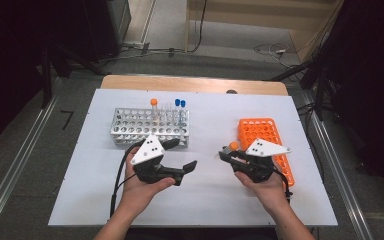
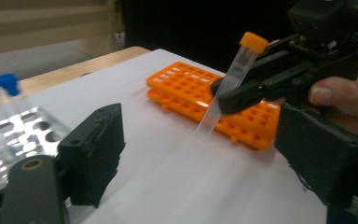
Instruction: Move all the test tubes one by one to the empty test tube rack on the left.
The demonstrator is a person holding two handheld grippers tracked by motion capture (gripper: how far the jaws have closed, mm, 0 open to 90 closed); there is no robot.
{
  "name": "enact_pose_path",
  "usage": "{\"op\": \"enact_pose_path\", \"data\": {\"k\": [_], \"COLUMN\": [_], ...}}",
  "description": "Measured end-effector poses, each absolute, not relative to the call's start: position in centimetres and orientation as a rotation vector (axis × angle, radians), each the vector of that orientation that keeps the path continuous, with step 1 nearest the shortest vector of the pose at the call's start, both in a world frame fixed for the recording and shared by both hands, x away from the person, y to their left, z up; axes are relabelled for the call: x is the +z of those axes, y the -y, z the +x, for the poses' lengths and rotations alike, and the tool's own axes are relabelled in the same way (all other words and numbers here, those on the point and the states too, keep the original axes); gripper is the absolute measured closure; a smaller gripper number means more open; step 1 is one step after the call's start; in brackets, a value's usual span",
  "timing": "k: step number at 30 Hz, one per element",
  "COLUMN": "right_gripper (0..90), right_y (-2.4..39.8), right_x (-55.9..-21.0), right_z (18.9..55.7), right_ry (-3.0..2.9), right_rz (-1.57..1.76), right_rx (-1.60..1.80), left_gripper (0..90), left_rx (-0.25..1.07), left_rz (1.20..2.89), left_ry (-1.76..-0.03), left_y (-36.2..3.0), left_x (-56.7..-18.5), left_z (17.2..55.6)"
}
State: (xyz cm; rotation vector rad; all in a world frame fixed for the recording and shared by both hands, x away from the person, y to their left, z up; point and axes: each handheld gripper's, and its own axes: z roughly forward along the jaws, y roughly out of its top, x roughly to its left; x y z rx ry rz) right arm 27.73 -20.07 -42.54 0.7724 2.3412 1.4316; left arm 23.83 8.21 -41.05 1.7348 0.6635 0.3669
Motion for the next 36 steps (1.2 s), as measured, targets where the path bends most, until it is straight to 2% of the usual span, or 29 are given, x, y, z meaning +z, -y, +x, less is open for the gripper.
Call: {"op": "enact_pose_path", "data": {"k": [6,14,21,27,32,36], "right_gripper": [72.8,72.8,71.6,62.5,47.0,28.9], "right_y": [17.2,15.8,16.2,17.9,20.9,23.6], "right_x": [-42.6,-42.6,-42.4,-42.6,-42.8,-42.9], "right_z": [26.0,24.9,24.8,25.3,25.8,25.9], "right_ry": [-2.440,-2.504,-2.501,-2.465,-2.393,-2.341], "right_rz": [0.654,0.580,0.582,0.626,0.688,0.726], "right_rx": [1.454,1.469,1.493,1.538,1.569,1.542], "left_gripper": [35.5,65.6,70.4,70.5,70.5,70.5], "left_rx": [0.329,0.280,0.281,0.301,0.353,0.405], "left_rz": [1.786,1.810,1.769,1.705,1.669,1.632], "left_ry": [-0.564,-0.466,-0.471,-0.534,-0.618,-0.692], "left_y": [-5.7,-4.3,-5.2,-6.8,-9.2,-11.7], "left_x": [-41.1,-41.0,-40.8,-40.5,-40.5,-40.3], "left_z": [23.8,23.8,23.9,24.8,26.2,27.6]}}
